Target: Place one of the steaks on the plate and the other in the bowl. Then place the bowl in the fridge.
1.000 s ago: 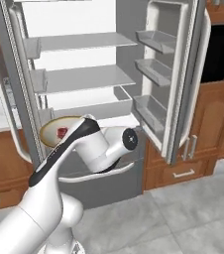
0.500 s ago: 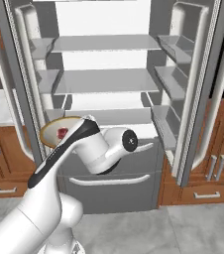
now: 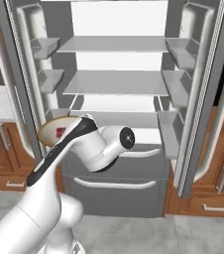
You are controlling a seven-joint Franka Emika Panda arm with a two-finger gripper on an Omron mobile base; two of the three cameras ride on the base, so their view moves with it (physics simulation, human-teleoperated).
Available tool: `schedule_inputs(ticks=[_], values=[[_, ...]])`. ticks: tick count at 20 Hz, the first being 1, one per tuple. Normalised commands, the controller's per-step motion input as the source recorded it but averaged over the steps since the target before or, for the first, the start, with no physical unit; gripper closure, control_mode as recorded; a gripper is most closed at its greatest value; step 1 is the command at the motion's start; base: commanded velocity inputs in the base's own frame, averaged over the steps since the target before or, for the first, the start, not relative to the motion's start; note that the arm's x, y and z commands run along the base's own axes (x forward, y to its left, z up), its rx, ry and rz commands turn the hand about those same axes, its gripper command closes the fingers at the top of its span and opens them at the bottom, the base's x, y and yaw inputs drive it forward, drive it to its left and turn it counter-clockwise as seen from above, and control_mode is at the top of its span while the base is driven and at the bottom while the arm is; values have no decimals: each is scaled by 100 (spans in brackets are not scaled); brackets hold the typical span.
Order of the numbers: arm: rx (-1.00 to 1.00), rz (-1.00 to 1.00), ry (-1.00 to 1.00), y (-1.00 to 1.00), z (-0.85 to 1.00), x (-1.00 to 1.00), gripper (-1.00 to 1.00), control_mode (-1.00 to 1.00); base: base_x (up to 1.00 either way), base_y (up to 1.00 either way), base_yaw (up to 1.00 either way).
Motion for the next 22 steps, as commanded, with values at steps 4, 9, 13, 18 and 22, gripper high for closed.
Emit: schedule_inputs(ticks=[4, 9, 13, 18, 22], values=[[0, 0, 0, 0, 0, 0, 100, 100, 19, -51, 6], [0, 0, 0, 0, 0, 0, 100, 100, 68, -15, 14], [0, 0, 0, 0, 0, 0, 100, 100, 79, -6, 13], [0, 0, 0, 0, 0, 0, 100, 100, 28, -45, 7], [0, 0, 0, 0, 0, 0, 100, 100, 11, -35, 5]])
